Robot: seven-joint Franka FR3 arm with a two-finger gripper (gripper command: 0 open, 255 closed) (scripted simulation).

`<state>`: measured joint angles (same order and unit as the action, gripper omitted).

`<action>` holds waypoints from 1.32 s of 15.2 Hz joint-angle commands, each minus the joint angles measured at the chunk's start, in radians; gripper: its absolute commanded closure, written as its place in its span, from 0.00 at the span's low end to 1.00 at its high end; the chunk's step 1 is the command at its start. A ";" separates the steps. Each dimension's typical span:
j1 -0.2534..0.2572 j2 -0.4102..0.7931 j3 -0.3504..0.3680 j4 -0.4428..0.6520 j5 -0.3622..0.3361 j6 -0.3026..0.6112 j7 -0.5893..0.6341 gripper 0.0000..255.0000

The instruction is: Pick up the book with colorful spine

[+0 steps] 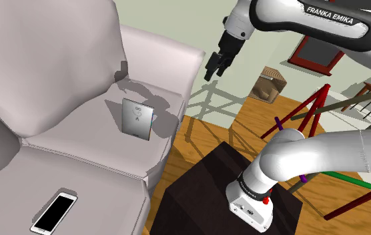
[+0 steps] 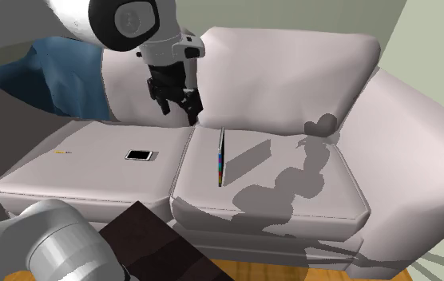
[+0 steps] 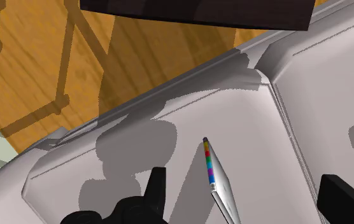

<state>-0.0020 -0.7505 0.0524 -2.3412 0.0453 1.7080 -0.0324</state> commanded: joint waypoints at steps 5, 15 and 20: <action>0.013 0.125 0.000 -0.004 -0.013 0.115 -0.053 0.00; 0.039 0.482 0.014 0.075 -0.053 0.356 -0.167 0.00; 0.049 0.671 0.026 0.159 -0.083 0.443 -0.211 0.00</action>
<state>0.0448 -0.1120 0.0752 -2.1949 -0.0315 2.1344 -0.2345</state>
